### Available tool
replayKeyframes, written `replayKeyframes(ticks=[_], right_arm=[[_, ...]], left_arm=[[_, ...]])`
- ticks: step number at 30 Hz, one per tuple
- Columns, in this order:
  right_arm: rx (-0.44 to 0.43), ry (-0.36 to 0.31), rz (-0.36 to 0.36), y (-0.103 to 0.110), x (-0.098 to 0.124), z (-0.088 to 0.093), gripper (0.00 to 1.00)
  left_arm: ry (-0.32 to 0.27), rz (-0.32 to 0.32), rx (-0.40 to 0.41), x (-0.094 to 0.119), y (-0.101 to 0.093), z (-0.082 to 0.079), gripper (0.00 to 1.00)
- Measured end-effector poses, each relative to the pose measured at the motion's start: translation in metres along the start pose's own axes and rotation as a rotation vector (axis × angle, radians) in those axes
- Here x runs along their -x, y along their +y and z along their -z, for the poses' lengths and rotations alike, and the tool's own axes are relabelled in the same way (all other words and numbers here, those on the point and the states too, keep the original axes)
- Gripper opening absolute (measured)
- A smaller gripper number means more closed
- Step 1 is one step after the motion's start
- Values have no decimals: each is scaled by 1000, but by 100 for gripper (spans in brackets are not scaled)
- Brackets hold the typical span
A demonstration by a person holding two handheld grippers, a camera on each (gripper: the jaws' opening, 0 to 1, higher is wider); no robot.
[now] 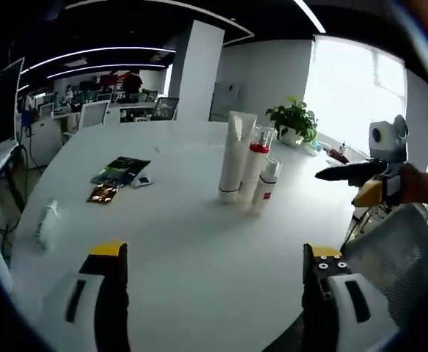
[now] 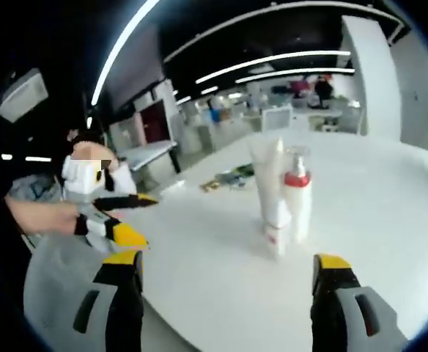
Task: Arrange the skincare products in the storage area until every visible bottle or jar stands upright without overlapping.
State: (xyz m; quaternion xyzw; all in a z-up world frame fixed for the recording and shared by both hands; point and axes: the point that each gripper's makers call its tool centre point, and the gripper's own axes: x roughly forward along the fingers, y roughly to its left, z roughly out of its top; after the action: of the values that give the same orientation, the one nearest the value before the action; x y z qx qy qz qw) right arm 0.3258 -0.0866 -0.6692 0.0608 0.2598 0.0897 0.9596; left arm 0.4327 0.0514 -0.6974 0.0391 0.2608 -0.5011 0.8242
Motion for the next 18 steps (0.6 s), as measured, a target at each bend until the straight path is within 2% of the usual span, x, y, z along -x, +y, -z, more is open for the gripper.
replayKeyframes(ticks=[2,3,4,6,9,13,16,18], right_arm=[[-13,-3,0,1,-1,7,99],[-35,28,-3,1,0,11,99],[-16,26,3,1,0,8,99],[46,-25,27,-4,0,-3,99],[-5,-6,23,-7,2,5,99],[-41,-16,63,-18,4,5,98],[-42,-6,71,-20,4,8,96],[-35,1,77,-20,4,9,96]], left_arm=[[13,-13,7,1,1,2,95],[13,-26,-3,2,3,2,95],[12,-28,-5,3,3,2,95],[22,-39,20,6,7,3,95],[21,-69,43,11,19,1,96],[22,-139,7,13,51,-12,96],[9,-190,-2,11,83,-27,95],[28,-211,-9,9,100,-29,94]])
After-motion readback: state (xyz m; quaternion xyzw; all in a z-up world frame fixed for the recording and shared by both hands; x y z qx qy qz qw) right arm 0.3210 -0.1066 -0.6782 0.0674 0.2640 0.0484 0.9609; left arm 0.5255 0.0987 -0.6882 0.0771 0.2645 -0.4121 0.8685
